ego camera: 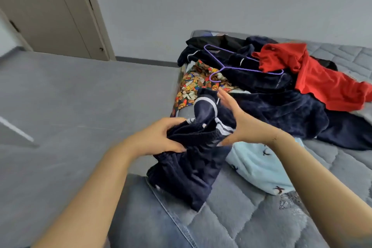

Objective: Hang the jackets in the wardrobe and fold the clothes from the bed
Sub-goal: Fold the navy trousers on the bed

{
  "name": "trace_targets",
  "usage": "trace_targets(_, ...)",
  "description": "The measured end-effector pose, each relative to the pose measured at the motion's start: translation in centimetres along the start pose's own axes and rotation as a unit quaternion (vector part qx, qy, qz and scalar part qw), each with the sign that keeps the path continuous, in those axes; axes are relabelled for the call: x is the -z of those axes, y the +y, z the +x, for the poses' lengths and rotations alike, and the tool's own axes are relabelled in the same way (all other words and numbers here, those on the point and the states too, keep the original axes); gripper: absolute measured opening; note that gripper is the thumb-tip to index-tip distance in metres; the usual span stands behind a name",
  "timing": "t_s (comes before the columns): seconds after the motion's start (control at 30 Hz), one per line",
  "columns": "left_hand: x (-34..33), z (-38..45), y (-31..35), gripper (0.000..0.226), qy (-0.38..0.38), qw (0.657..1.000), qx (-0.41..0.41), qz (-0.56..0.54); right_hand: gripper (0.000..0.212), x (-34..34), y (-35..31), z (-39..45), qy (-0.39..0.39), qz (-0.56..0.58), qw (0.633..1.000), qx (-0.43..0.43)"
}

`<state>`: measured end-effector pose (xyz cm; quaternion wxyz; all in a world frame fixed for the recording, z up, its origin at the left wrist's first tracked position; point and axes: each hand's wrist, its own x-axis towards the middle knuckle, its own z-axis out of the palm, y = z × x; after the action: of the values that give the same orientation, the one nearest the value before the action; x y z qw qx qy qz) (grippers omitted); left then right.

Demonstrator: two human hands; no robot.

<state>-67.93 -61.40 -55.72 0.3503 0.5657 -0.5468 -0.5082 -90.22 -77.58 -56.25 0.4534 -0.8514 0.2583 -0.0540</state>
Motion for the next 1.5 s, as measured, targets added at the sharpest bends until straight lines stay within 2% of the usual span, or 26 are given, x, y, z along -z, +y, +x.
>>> trace_targets(0.1,4.0,-1.7,1.0,0.048,-0.007,0.999,0.015,0.027,0.116,-1.0,-3.1,4.6,-0.131,0.024,0.991,-0.004)
trace_targets(0.2,9.4,-3.8,1.2,0.049,0.007,1.000,0.027,0.005,0.093,-2.7,-6.2,9.3,-0.171,0.110,0.979,0.009)
trace_targets(0.23,11.3,-4.5,1.2,0.048,0.010,1.000,0.028,-0.004,0.091,-3.1,-7.5,10.9,-0.170,0.127,0.977,0.012)
trace_targets(0.3,15.1,-6.1,1.4,0.045,0.010,0.999,0.035,-0.003,0.103,-3.8,-10.5,14.5,-0.180,0.118,0.976,0.029)
trace_targets(0.4,21.1,-8.8,2.3,0.044,0.008,0.999,0.041,0.030,0.132,-5.4,-15.8,20.5,-0.265,0.071,0.960,0.049)
trace_targets(0.53,29.6,-15.0,4.8,0.039,0.047,0.997,0.059,0.035,0.130,-8.5,-23.8,27.1,-0.353,0.115,0.928,0.031)
trace_targets(0.63,34.4,-21.2,6.7,0.042,0.098,0.991,0.092,0.029,0.109,-11.5,-31.3,30.3,-0.375,0.124,0.918,0.036)
trace_targets(0.73,38.0,-28.3,9.5,0.046,0.142,0.982,0.122,0.019,0.053,-14.3,-39.3,32.0,-0.374,0.133,0.916,0.058)
trace_targets(0.8,40.1,-33.4,12.3,0.053,0.195,0.972,0.130,-0.005,0.039,-15.5,-45.1,32.2,-0.350,0.163,0.920,0.071)
trace_targets(0.87,42.0,-38.7,15.3,0.062,0.284,0.948,0.144,-0.018,0.039,-16.6,-51.1,32.2,-0.317,0.193,0.925,0.084)
trace_targets(0.97,44.8,-46.6,19.7,0.062,0.436,0.886,0.145,-0.063,0.038,-18.0,-60.6,32.0,-0.300,0.238,0.917,0.108)
trace_targets(1.13,47.7,-57.1,26.4,0.057,0.613,0.768,0.071,-0.172,0.037,-19.7,-75.5,30.9,-0.294,0.296,0.896,0.154)
trace_targets(1.23,48.6,-62.2,29.9,0.053,0.670,0.724,0.035,-0.157,0.037,-20.6,-83.0,30.2,-0.285,0.308,0.886,0.197)
trace_targets(1.37,50.1,-67.3,33.2,0.055,0.686,0.720,-0.007,-0.106,0.041,-20.8,-90.7,30.9,-0.264,0.341,0.870,0.239)
trace_targets(1.5,53.7,-69.1,35.2,0.063,0.708,0.691,-0.093,-0.113,0.032,-20.9,-96.9,32.8,-0.251,0.390,0.846,0.262)
